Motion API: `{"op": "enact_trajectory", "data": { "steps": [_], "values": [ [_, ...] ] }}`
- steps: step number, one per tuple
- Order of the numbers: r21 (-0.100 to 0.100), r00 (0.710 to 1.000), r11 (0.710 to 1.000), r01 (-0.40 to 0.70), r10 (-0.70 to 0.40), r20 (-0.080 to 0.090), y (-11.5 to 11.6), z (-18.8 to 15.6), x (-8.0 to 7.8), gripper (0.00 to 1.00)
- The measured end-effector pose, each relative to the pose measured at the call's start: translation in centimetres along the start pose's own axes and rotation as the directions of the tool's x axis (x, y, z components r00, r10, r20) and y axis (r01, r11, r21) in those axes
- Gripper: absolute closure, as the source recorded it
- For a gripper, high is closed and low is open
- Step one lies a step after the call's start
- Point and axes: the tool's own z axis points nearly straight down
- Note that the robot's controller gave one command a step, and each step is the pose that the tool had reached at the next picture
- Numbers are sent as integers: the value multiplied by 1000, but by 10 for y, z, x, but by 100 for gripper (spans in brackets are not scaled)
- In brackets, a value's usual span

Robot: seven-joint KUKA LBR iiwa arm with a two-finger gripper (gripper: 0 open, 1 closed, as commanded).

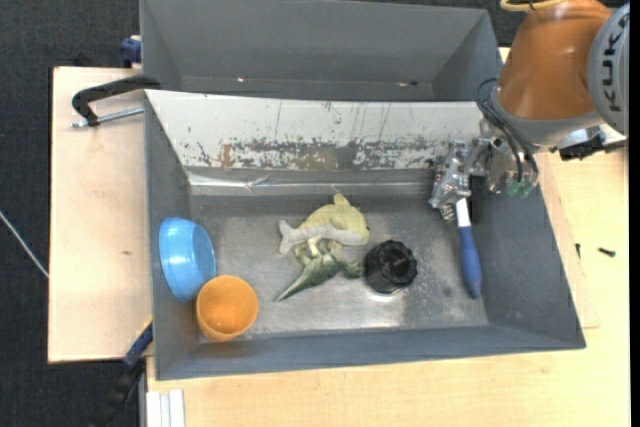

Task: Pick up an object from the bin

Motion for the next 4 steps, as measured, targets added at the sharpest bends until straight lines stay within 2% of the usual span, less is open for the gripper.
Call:
{"op": "enact_trajectory", "data": {
  "steps": [1, 2, 3, 4],
  "values": [
    [8, 837, 837, 547, -547, 7, -23, -31, 16, 100],
    [6, 837, 837, 547, -547, 7, -22, -30, 16, 0],
    [-2, 886, 886, 465, -465, -2, 15, 77, 3, 0],
    [13, 736, 736, 676, -677, 13, 46, 81, 87, 0]
  ]
}}
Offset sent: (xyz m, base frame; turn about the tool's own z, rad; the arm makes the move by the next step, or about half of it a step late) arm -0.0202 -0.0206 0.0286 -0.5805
